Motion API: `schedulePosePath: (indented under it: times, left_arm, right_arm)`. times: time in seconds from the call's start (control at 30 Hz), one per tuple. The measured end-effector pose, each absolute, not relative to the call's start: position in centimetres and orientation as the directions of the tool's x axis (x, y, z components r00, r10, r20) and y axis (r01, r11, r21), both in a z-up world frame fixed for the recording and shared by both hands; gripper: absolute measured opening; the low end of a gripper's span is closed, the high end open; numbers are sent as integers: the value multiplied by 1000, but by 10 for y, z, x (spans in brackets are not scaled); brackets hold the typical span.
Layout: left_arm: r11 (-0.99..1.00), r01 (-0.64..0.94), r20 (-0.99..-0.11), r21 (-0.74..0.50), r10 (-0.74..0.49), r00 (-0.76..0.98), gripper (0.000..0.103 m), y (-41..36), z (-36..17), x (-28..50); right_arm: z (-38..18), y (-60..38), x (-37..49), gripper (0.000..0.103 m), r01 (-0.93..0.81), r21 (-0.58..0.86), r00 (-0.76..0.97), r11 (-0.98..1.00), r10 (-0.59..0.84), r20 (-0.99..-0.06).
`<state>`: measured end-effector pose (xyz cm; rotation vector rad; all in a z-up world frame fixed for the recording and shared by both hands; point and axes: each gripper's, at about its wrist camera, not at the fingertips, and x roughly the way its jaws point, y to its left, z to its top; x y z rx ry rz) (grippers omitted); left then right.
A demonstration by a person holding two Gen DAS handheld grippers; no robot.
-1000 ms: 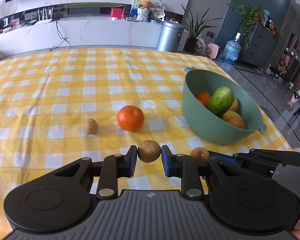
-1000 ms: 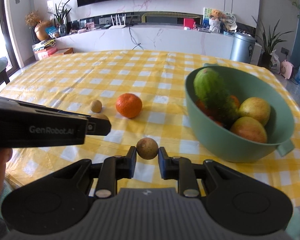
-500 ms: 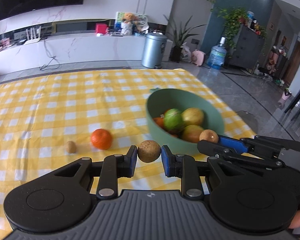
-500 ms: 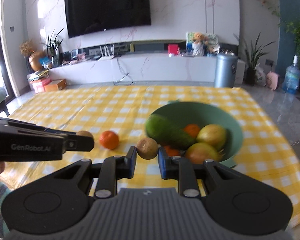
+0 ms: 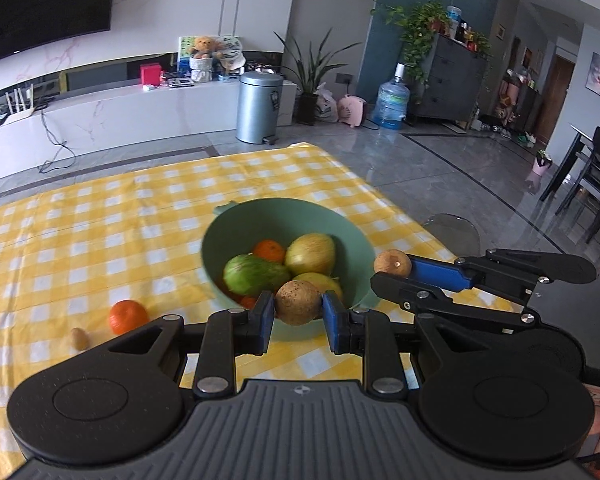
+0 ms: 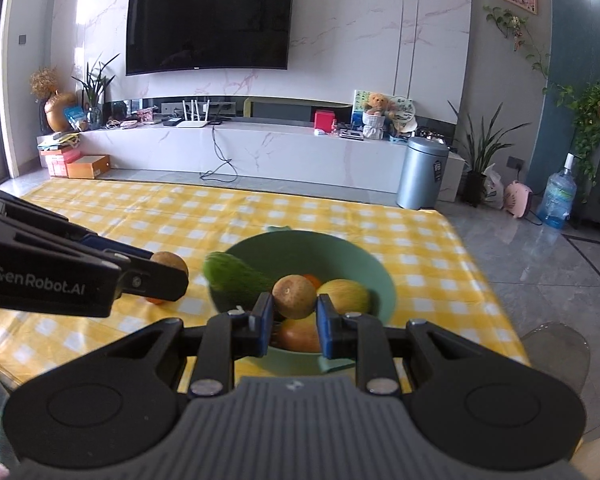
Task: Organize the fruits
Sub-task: 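Carry both held kiwis over the green colander, then lower both kiwis into the colander and open both tools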
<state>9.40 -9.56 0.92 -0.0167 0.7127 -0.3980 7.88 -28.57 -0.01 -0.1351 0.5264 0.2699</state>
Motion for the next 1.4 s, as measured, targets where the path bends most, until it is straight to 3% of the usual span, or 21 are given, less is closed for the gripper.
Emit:
schedulePosePath:
  times: [0.5,1.1,1.4]
  left_arm:
    - [909,393,-700,-136,-369,611,29,-135,-4,135]
    - [931,345,-790,-118,-299,536,29,-146,-41,183]
    - [932,363,-783,-8,-232,577,29,-155,-41,181]
  right_arm:
    - [-8,-310,133,20,-429,-161,771,889,267,-578]
    - [-41,-313,200,20,-516,-129,657,847,295,-694]
    - [-54,-312,209,20,-529,-118,630,840,296,-718]
